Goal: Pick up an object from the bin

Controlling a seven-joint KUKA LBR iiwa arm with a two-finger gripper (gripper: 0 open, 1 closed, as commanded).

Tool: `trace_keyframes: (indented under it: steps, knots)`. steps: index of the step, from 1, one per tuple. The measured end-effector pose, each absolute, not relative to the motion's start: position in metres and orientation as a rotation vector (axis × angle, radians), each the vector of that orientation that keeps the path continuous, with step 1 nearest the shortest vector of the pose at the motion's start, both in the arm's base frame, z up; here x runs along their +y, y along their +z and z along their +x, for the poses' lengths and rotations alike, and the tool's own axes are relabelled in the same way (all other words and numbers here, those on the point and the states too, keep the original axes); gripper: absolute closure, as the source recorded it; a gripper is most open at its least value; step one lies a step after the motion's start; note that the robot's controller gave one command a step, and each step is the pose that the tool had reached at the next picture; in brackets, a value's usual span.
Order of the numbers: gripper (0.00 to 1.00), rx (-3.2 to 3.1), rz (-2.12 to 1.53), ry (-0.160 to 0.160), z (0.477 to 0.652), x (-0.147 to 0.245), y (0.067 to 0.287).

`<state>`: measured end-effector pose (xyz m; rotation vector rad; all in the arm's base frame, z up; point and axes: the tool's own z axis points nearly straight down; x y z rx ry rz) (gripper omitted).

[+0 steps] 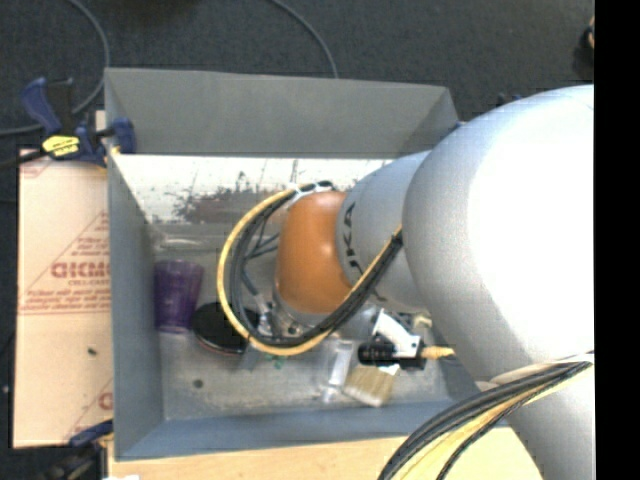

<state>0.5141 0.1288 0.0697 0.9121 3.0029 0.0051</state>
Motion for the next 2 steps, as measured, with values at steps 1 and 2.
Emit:
trace_keyframes:
  steps: [1, 2]
  knots:
    - [1.00, 3.003, 0.913, 0.005, 0.5141, 0.1288, 0.0697]
    - [1.00, 3.002, 0.912, 0.006, 0.5140, 0.1286, 0.0708]
